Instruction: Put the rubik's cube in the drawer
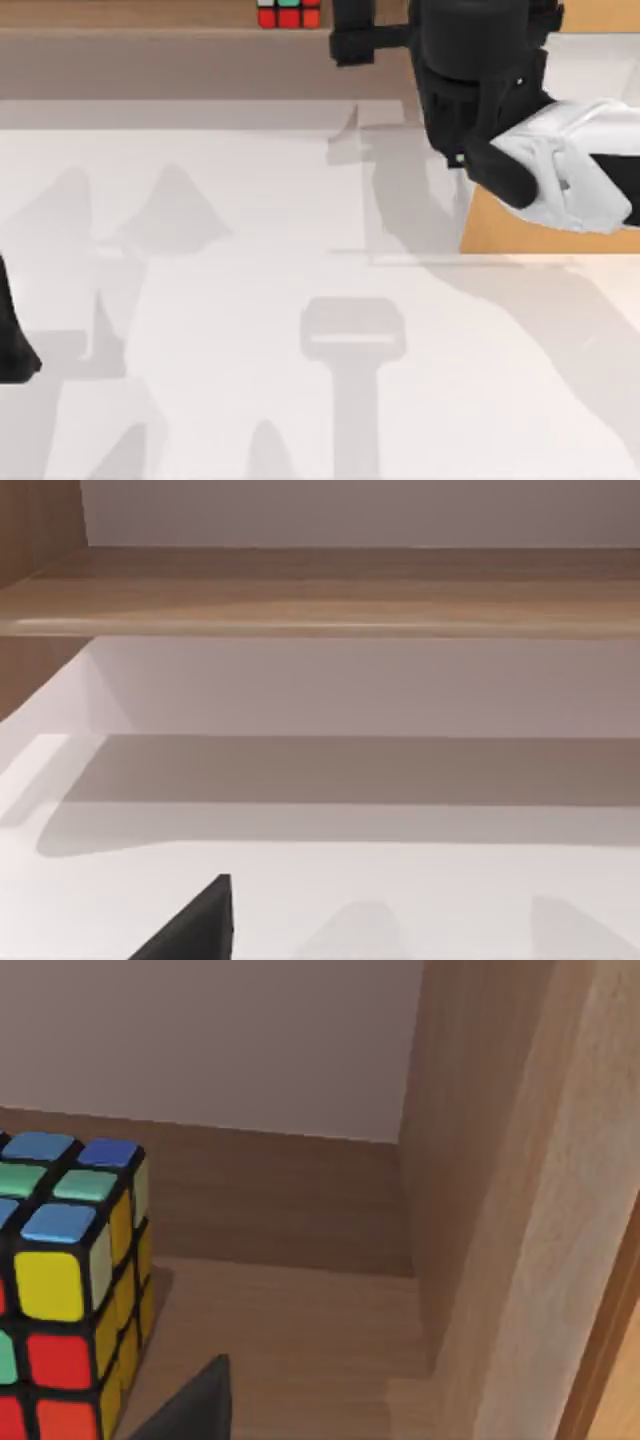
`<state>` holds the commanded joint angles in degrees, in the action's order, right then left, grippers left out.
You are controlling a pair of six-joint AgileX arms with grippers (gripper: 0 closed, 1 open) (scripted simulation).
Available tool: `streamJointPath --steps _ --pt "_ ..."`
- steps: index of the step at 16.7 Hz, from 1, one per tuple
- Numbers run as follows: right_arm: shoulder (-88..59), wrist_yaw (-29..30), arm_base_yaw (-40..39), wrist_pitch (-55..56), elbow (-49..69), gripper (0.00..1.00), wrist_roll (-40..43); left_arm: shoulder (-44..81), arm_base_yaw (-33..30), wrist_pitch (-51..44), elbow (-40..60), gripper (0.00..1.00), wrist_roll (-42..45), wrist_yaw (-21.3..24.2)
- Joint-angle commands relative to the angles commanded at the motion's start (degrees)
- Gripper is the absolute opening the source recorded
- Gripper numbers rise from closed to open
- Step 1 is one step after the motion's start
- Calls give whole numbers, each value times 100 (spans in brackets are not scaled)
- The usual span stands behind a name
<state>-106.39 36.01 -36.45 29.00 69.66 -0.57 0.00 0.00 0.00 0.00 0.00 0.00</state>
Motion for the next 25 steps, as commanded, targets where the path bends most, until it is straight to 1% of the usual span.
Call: streamJointPath --steps 3,5,9,16,25 --pt "-1523 528 -457 529 1115 100 -24 0 0 0 0 100 0 0" --pt "-2254 809 -672 843 1724 100 -33 0 0 0 0 100 0 0" --pt "-2999 1134 -884 1245 2434 100 -33 0 0 0 0 100 0 0" --pt "-3067 1117 -850 1222 2540 100 -34 0 0 0 0 100 0 0" --pt "-3920 734 -467 502 4148 100 -9 0 0 0 0 100 0 0"
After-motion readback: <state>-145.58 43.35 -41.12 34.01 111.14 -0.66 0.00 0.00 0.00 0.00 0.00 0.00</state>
